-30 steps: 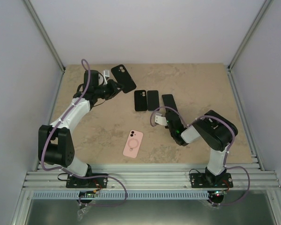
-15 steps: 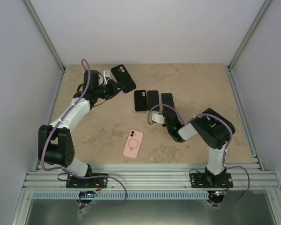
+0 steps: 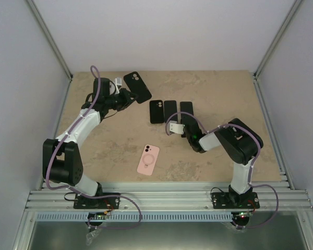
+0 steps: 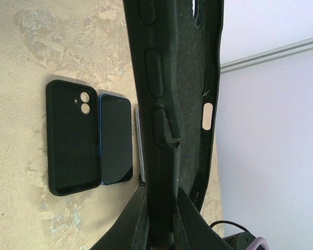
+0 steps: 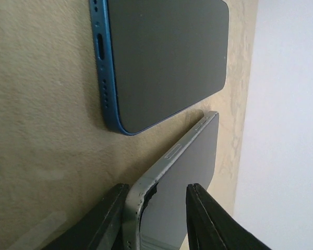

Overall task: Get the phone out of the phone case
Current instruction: Place the phone at the center of the board.

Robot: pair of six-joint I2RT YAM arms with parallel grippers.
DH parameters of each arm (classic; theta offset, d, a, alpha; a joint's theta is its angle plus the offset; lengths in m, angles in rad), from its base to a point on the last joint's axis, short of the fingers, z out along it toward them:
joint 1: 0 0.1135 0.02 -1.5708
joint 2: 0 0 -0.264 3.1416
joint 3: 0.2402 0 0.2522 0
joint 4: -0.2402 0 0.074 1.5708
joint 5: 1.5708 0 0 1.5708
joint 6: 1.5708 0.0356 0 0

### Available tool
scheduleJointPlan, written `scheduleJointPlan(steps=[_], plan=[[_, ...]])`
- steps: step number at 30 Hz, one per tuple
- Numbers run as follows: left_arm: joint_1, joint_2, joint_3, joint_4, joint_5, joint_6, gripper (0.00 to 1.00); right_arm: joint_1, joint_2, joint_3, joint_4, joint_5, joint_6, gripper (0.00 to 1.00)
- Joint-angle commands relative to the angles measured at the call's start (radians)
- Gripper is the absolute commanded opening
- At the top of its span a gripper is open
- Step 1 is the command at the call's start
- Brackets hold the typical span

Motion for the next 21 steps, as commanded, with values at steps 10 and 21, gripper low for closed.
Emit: scheduleJointPlan(steps=[10, 21], plan=[[0.007, -0.011, 0.024, 0.016, 0.000, 0.003, 0.00, -0.040, -0.036, 0.090, -0.230, -0.162, -0.008, 0.51], [0.007, -0.004, 0.027, -0.005, 0.017, 0.047, 0.00, -0.091, -0.124, 0.182, -0.520, -0.330, 0.052, 0.80]])
